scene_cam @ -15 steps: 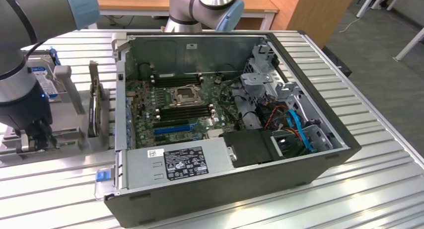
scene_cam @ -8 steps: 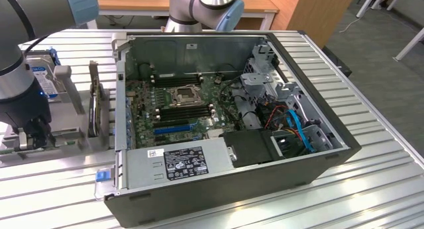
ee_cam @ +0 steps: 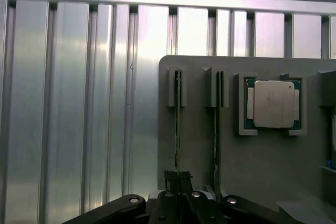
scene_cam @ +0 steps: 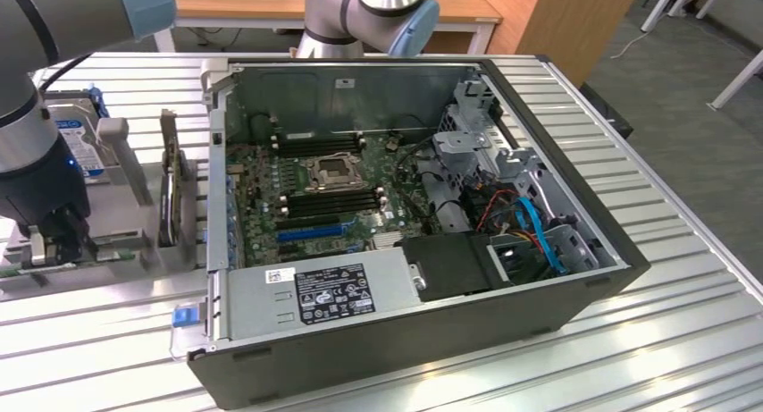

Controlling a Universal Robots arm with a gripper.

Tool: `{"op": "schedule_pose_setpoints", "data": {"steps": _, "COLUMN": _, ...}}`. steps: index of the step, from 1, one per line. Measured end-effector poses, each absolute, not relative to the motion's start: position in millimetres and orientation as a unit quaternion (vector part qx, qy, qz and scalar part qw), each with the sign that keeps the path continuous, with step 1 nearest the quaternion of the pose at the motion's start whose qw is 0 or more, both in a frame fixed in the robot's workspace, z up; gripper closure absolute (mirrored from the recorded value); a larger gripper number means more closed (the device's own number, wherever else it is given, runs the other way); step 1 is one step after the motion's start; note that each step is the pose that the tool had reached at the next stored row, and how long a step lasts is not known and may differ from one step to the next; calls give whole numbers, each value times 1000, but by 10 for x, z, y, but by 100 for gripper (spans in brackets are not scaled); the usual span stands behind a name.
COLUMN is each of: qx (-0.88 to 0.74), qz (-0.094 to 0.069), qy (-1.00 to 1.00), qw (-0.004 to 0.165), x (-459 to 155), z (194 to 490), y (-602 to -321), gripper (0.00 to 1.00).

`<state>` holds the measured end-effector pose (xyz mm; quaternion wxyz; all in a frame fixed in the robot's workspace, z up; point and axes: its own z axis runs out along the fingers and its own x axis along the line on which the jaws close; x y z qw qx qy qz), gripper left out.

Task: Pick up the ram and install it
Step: 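Pick up the ram and move it above insertion slot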

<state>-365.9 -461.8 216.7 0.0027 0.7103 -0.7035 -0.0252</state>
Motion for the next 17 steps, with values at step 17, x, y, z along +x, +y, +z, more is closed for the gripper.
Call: {"op": "schedule_pose_setpoints", "data": {"steps": 17, "qx": 710, "qz": -25, "qy": -703, "qw": 3, "x": -3659, "z": 2426, "y": -4618, "gripper": 89}}
